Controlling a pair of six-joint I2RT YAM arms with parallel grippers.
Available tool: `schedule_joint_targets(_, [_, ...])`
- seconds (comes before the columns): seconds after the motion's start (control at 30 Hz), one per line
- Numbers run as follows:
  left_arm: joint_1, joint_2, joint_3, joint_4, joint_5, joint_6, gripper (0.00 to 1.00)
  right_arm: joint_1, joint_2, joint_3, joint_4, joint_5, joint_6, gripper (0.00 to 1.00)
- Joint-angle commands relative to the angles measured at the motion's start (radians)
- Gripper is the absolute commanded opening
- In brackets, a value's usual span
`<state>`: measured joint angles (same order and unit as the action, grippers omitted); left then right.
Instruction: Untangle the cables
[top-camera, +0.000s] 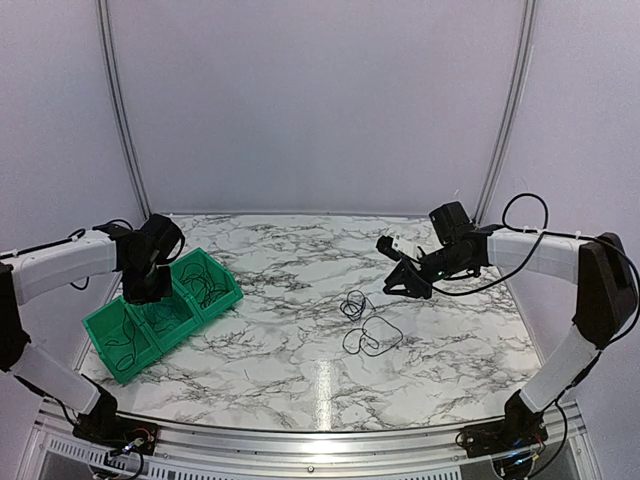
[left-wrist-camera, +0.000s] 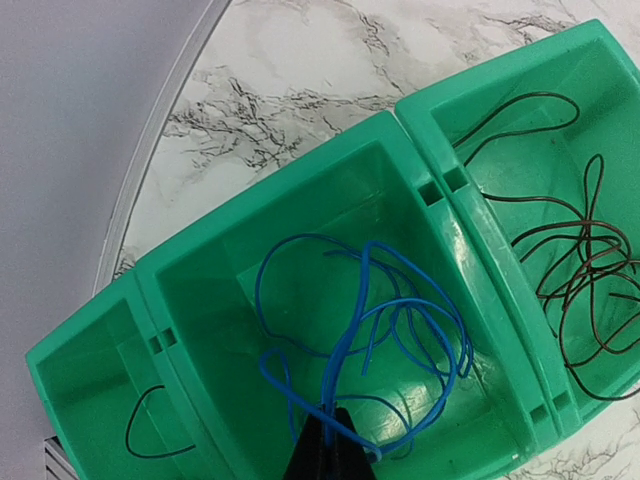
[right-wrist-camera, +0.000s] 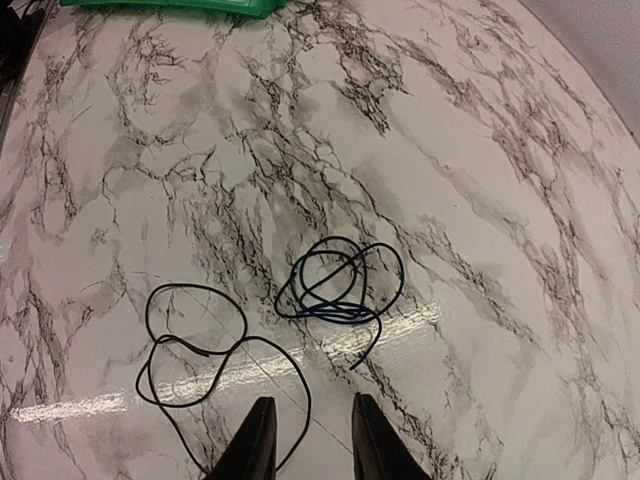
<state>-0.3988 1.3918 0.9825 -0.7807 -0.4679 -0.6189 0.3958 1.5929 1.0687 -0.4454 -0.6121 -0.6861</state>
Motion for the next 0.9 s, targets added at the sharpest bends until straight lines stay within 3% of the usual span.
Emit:
schedule_joint_targets(0.0, [0.027, 0.058, -0.019, 0.094, 0.06, 0.028, 0.0, 0.011, -0.018, -0.001, 0.014, 0.025, -0.014, 0.27])
schedule_joint_targets(0.47, [0.065, 0.103, -0.063, 0.173, 0.143, 0.058, 0.0, 0.011, -0.003, -0.001, 0.003, 0.024, -0.021, 0.29])
schedule_joint_targets(0.53, [0.067, 0.078, -0.061, 0.172, 0.161, 0.059, 0.08, 0.011, 0.006, 0.003, -0.004, 0.019, -0.02, 0.3])
schedule_joint_targets(0.7, [0.066, -0.025, -0.064, 0.133, 0.127, 0.049, 0.4, 0.012, 0.044, 0.015, -0.023, 0.008, -0.019, 0.32])
schedule_joint_targets(0.87, [0.063, -0.156, -0.102, 0.143, 0.079, 0.065, 0.49, 0.02, 0.099, 0.047, -0.018, 0.029, 0.017, 0.34])
